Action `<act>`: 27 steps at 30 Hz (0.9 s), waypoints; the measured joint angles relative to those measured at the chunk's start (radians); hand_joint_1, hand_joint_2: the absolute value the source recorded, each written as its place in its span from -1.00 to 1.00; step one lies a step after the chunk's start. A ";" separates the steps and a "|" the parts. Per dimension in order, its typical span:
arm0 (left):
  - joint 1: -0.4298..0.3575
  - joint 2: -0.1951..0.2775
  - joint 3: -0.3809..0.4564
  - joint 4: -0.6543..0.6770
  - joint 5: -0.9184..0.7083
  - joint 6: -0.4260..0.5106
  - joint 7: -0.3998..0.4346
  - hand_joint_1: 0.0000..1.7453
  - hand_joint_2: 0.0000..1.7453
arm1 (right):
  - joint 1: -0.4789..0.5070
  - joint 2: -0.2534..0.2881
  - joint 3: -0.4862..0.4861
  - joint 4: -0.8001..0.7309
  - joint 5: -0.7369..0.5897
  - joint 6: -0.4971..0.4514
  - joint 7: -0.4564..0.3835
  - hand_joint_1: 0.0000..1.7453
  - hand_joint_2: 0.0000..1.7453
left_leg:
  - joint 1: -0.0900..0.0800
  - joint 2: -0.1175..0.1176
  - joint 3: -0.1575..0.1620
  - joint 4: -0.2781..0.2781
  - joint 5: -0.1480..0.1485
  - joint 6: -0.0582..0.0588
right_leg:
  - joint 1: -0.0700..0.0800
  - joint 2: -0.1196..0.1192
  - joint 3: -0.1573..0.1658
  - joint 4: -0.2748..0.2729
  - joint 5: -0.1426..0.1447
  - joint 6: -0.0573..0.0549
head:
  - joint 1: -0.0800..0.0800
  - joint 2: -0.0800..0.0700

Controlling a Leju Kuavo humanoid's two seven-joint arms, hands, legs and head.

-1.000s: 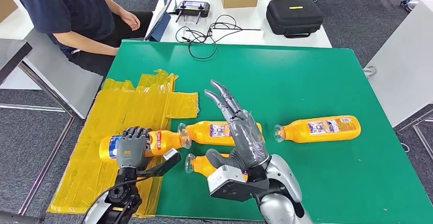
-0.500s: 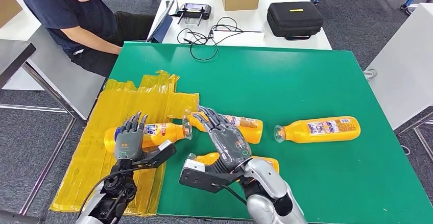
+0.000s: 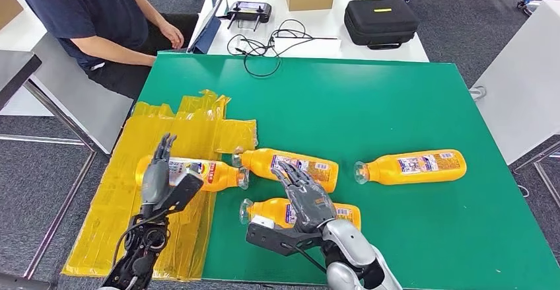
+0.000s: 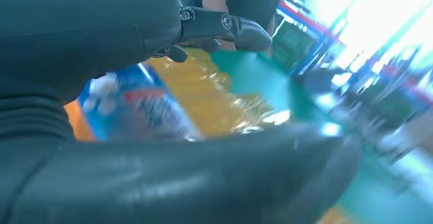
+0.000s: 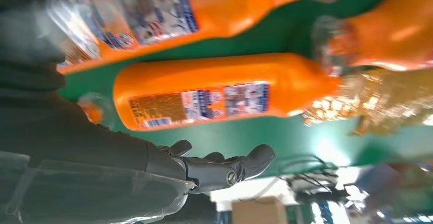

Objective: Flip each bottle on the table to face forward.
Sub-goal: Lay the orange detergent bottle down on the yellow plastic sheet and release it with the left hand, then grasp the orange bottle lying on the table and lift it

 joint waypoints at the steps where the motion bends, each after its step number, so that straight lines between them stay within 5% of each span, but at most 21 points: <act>1: 0.016 -0.001 -0.001 -0.046 0.039 -0.007 -0.004 -1.00 -1.00 | 0.005 -0.003 -0.006 0.001 0.001 0.000 0.003 -1.00 1.00 | 0.000 0.000 -0.001 0.000 0.000 0.000 | 0.000 0.000 -0.001 0.000 0.000 0.000 | 0.000 0.000; 11: 0.112 0.011 -0.012 -0.358 0.223 -0.040 -0.011 -1.00 -1.00 | 0.075 -0.061 -0.028 -0.013 -0.043 -0.001 0.032 -1.00 1.00 | 0.000 -0.001 -0.006 0.000 0.000 0.000 | 0.000 0.000 -0.006 0.000 0.000 0.000 | 0.000 0.000; 27: 0.157 0.019 -0.012 -0.457 0.245 -0.045 -0.011 -1.00 -1.00 | 0.097 -0.113 -0.029 -0.022 -0.059 0.010 0.054 -1.00 1.00 | 0.000 -0.001 -0.006 0.000 0.000 0.000 | 0.000 0.000 -0.007 0.000 0.000 0.000 | 0.000 0.000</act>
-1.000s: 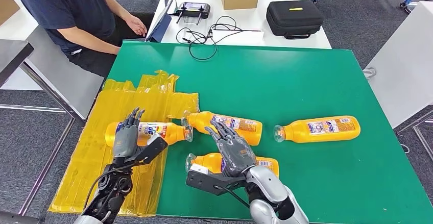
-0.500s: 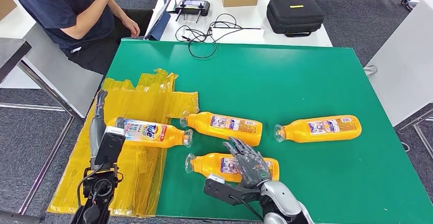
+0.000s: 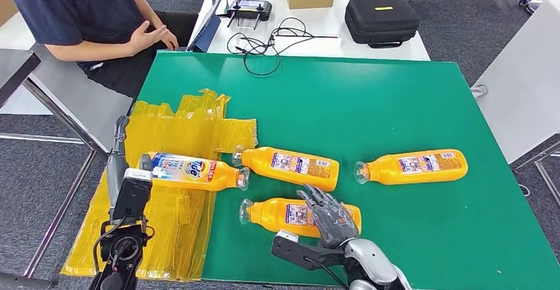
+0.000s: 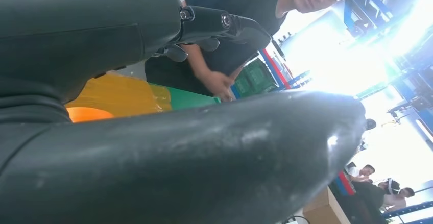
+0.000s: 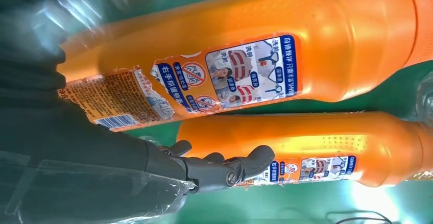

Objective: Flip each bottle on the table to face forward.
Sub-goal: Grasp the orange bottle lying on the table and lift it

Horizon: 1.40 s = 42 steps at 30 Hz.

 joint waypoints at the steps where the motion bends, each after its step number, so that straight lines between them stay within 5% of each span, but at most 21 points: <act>1: 0.000 0.000 0.000 -0.001 0.000 0.000 0.000 -1.00 -1.00 | 0.000 0.000 0.000 0.000 0.000 0.000 0.000 -1.00 1.00 | 0.000 0.000 0.000 0.000 0.000 0.000 | 0.000 0.000 0.000 0.000 0.000 0.000 | 0.000 0.000; 12: 0.012 0.004 0.001 -0.014 0.028 0.036 -0.026 -1.00 -1.00 | 0.051 -0.032 -0.046 -0.001 -0.030 -0.020 0.051 -1.00 1.00 | 0.000 0.000 0.000 0.000 0.000 0.000 | 0.000 0.000 0.000 0.000 0.000 0.000 | 0.000 0.000; 16: 0.023 0.016 0.016 -0.013 0.067 0.048 -0.039 -1.00 -1.00 | 0.070 -0.055 -0.095 0.004 -0.026 -0.034 0.042 1.00 1.00 | 0.000 0.000 0.000 0.000 0.000 0.000 | 0.000 0.000 0.000 0.000 0.000 0.000 | 0.000 0.000; 24: 0.091 0.052 0.111 -0.076 0.126 0.055 -0.050 -1.00 -1.00 | 0.114 -0.101 -0.133 0.019 -0.024 -0.020 0.014 1.00 1.00 | 0.001 0.003 0.000 0.000 -0.001 0.000 | 0.001 0.001 -0.001 -0.001 0.000 0.000 | 0.000 0.000; 35: 0.134 0.039 0.164 -0.157 0.122 -0.016 -0.038 -1.00 -1.00 | 0.115 -0.114 -0.128 0.050 -0.050 -0.016 0.029 1.00 1.00 | 0.001 0.004 0.007 0.000 -0.003 0.000 | 0.001 0.002 -0.005 -0.001 -0.001 -0.001 | 0.000 0.000; 39: 0.134 0.036 0.166 -0.162 0.214 -0.131 -0.015 -1.00 -1.00 | 0.132 -0.115 -0.138 0.034 -0.170 -0.029 -0.047 1.00 1.00 | 0.001 0.003 0.007 0.000 -0.003 0.000 | 0.001 0.002 -0.004 -0.001 -0.001 -0.001 | 0.000 0.000; 42: 0.136 0.036 0.181 -0.163 0.382 -0.326 -0.002 -1.00 0.50 | 0.187 -0.121 -0.158 -0.046 -0.356 0.018 -0.181 1.00 1.00 | 0.001 0.001 0.003 0.000 -0.002 0.000 | 0.001 0.001 0.001 0.000 0.000 0.000 | 0.000 0.000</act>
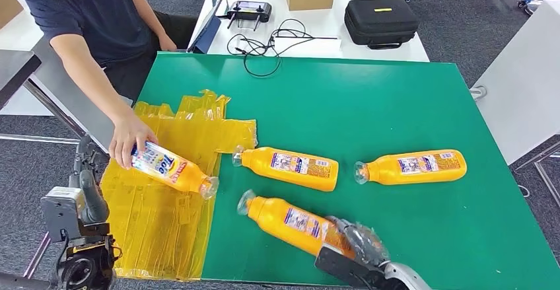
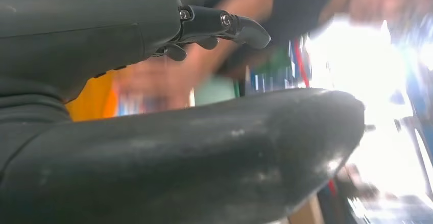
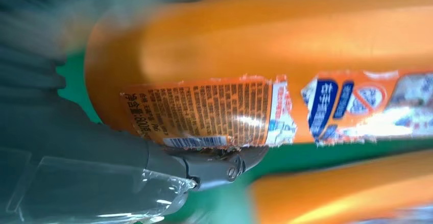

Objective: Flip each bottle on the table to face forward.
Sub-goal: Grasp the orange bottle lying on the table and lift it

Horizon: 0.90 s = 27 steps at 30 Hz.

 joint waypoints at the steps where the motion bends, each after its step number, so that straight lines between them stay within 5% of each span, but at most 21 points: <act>1: 0.002 0.000 0.007 0.000 0.052 -0.059 0.000 -1.00 1.00 | 0.019 -0.002 -0.007 -0.036 -0.054 0.015 -0.042 1.00 1.00 | 0.000 0.000 -0.001 0.000 0.000 0.000 | 0.000 0.000 0.001 0.000 0.000 0.000 | 0.000 0.000; 8: 0.029 0.000 0.031 -0.020 0.276 -0.328 -0.009 -1.00 1.00 | 0.057 0.010 -0.089 -0.296 -0.244 0.078 -0.264 1.00 1.00 | 0.000 0.003 -0.002 0.000 0.000 0.000 | 0.000 0.002 -0.002 0.000 0.000 0.000 | 0.000 0.000; 15: 0.070 -0.016 0.031 -0.074 0.323 -0.375 -0.017 -1.00 1.00 | 0.034 0.061 -0.105 -0.359 -0.169 0.062 -0.287 1.00 1.00 | 0.000 0.003 -0.002 0.000 0.000 0.000 | 0.000 0.003 -0.002 0.000 0.000 0.000 | 0.000 0.000; 27: 0.113 -0.060 0.013 -0.146 0.351 -0.378 -0.010 -1.00 1.00 | -0.153 0.192 -0.095 -0.185 -0.060 -0.027 -0.282 1.00 1.00 | 0.000 0.005 -0.002 0.000 0.000 0.000 | 0.000 0.005 -0.002 0.001 0.001 0.000 | 0.000 0.000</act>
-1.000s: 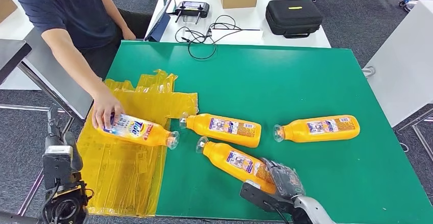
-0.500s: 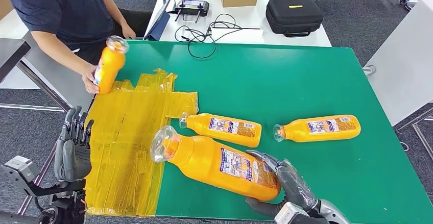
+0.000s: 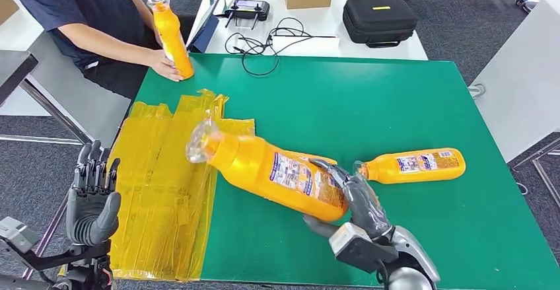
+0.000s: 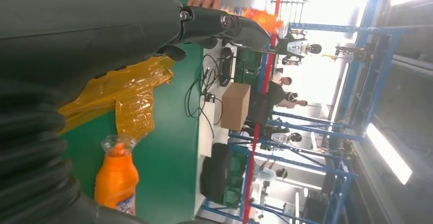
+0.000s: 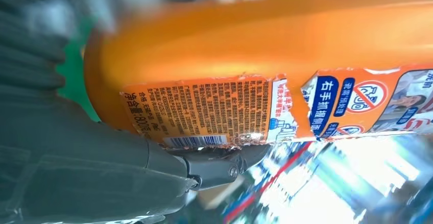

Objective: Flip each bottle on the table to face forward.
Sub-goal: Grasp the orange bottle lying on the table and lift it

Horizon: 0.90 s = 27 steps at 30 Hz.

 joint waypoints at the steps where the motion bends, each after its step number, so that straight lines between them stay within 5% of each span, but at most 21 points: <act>1: 0.000 -0.008 -0.008 -0.003 0.005 -0.006 0.007 -1.00 1.00 | -0.028 0.016 0.001 0.034 0.016 -0.032 0.008 1.00 1.00 | 0.000 0.000 0.000 0.000 0.000 0.000 | 0.000 0.000 0.000 0.000 0.000 0.000 | 0.000 0.000; 8: -0.072 -0.049 -0.129 0.036 0.012 -0.005 0.041 -1.00 1.00 | -0.181 0.131 0.030 0.243 0.057 -0.182 0.061 1.00 1.00 | 0.000 -0.001 0.000 0.000 0.001 0.000 | 0.000 -0.001 0.000 0.000 0.001 0.001 | 0.000 0.000; 27: -0.151 -0.060 -0.219 0.114 0.080 -0.005 0.069 -1.00 1.00 | -0.305 0.319 0.226 0.434 0.106 -0.221 0.145 1.00 1.00 | 0.000 -0.001 -0.002 0.000 0.001 0.000 | 0.000 -0.001 -0.001 0.001 0.000 0.001 | 0.000 0.000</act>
